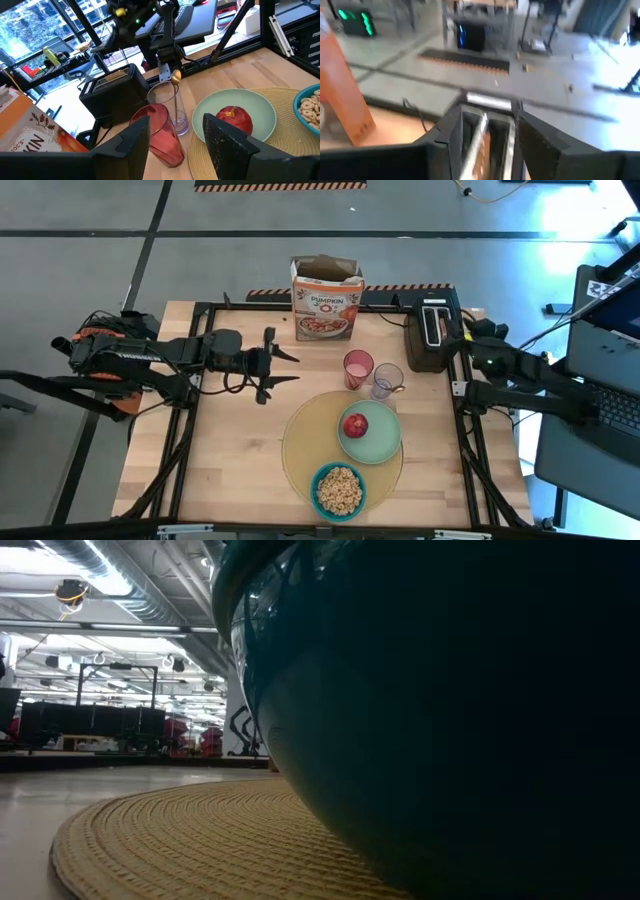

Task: Arrange a breakfast setting
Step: Put the toast bread on the green plate, then adjust the apple on the plate

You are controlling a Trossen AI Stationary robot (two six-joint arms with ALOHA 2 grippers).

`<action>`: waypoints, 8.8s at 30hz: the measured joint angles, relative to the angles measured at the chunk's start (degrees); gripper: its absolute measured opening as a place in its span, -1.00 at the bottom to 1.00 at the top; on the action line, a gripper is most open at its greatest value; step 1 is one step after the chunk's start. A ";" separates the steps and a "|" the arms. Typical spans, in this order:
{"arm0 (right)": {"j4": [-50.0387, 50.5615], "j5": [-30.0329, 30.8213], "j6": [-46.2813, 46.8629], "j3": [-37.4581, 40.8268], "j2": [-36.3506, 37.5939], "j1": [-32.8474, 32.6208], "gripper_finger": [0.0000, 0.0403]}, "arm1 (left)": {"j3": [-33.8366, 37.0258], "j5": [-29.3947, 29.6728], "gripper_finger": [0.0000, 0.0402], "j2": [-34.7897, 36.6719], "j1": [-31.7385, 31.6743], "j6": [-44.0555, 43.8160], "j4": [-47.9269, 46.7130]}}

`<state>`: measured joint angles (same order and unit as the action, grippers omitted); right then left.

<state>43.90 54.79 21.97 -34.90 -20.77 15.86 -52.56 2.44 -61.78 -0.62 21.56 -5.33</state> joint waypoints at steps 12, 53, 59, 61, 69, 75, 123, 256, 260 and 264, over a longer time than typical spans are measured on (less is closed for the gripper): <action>-1.41 -26.02 -2.39 -0.08 -6.55 24.41 -0.39 | 0.00 0.00 -0.13 -0.02 0.00 1.53 0.30; -6.92 -41.25 -10.27 -0.08 -16.60 38.58 -0.95 | 0.00 -0.02 -0.13 -0.02 -3.13 -0.50 -2.27; -4.16 -40.02 -12.65 -4.32 -16.05 38.53 -0.95 | 0.00 -0.02 -0.13 -0.02 -3.13 -0.55 -2.63; -3.64 -39.84 -13.95 -6.64 -16.03 38.53 -0.97 | 0.00 -0.02 -0.13 -0.02 -3.13 -0.57 -2.63; -0.95 -41.44 -22.42 -17.87 -15.60 38.09 -0.97 | 0.00 -0.02 -0.13 -0.02 -3.13 -0.60 -2.83; -0.37 -49.50 -29.05 -21.74 -13.45 33.78 -0.96 | 0.00 -0.02 -0.13 -0.02 -3.13 -0.67 -2.87; -23.31 -8.87 8.67 -6.31 -31.05 -64.94 -0.99 | 0.00 0.04 -0.13 -0.02 -3.13 -0.68 -4.37; -64.68 -25.70 -2.90 3.62 -65.08 -43.15 0.91 | -0.02 1.05 -0.13 -0.04 -6.22 -1.51 -3.24; -67.33 -26.45 -2.76 3.64 -68.33 -43.05 0.93 | -0.01 1.05 -0.13 -0.04 -6.21 -1.51 -3.24; -69.76 -27.02 -2.79 3.64 -70.41 -43.10 0.90 | 0.00 1.05 -0.13 -0.04 -6.21 -1.51 -3.25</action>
<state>-25.87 27.77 19.18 -31.27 -91.18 -27.25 -52.56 3.49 -61.82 -6.83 20.05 -8.58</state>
